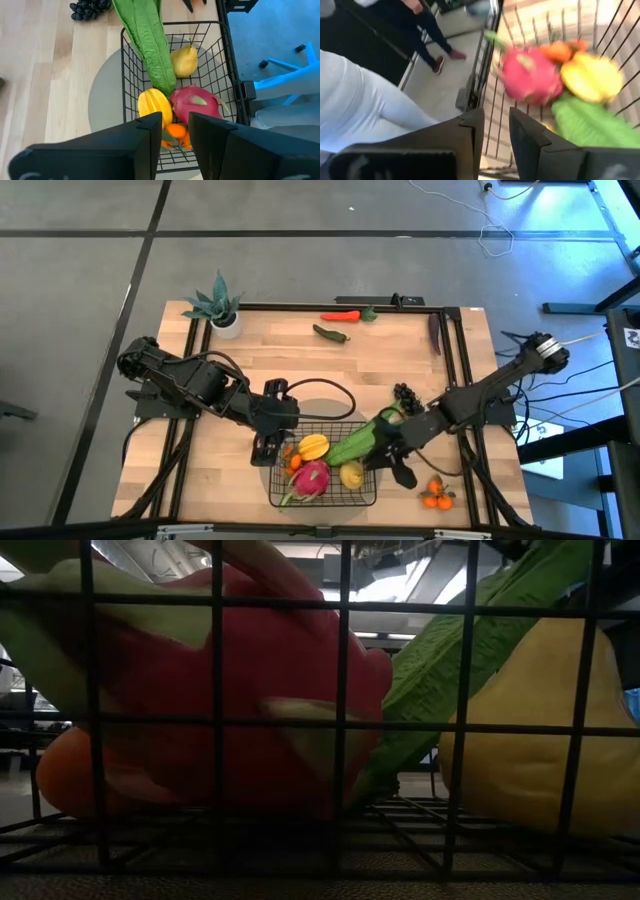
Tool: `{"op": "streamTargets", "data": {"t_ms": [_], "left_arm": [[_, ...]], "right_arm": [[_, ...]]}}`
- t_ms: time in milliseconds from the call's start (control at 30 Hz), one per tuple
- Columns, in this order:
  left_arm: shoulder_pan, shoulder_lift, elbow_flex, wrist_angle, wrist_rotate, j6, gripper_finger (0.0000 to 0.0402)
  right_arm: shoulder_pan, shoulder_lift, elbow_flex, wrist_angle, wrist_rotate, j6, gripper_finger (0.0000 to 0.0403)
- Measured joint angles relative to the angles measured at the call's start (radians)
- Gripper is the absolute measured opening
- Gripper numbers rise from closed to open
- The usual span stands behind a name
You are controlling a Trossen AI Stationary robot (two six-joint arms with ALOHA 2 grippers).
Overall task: Build produce basket
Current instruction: Put the bunch of grapes into the black mesh basket
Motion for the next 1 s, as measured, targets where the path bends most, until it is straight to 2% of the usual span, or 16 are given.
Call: {"op": "streamTargets", "data": {"t_ms": [200, 433, 533, 633, 767, 933, 1000], "left_arm": [[0.000, 0.000, 0.000, 0.000, -0.061, 0.000, 0.0084], [0.025, 0.000, 0.000, -0.040, -0.100, 0.000, 0.0084], [0.048, 0.000, 0.000, -0.061, -0.117, -0.006, 0.0084], [0.076, 0.000, 0.000, -0.066, -0.129, -0.008, 0.0084], [0.116, 0.000, 0.000, -0.068, -0.129, 0.021, 0.0084], [0.184, 0.000, 0.000, -0.067, -0.129, 0.040, 0.0084], [0.217, 0.000, 0.000, -0.067, -0.129, 0.037, 0.0084]], "right_arm": [[0.000, -0.112, 0.001, 0.000, 0.140, -0.112, 0.0080], [-0.005, -0.214, 0.002, -0.043, 0.397, -0.240, 0.0080], [-0.030, -0.245, 0.002, -0.100, 0.493, -0.229, 0.0080], [-0.063, -0.276, 0.004, -0.180, 0.526, -0.154, 0.0080], [-0.104, -0.291, 0.084, -0.457, 0.527, -0.020, 0.0080], [-0.150, -0.275, 0.231, -0.870, 0.521, 0.281, 0.0080], [-0.172, -0.269, 0.268, -0.997, 0.483, 0.433, 0.0080]]}}
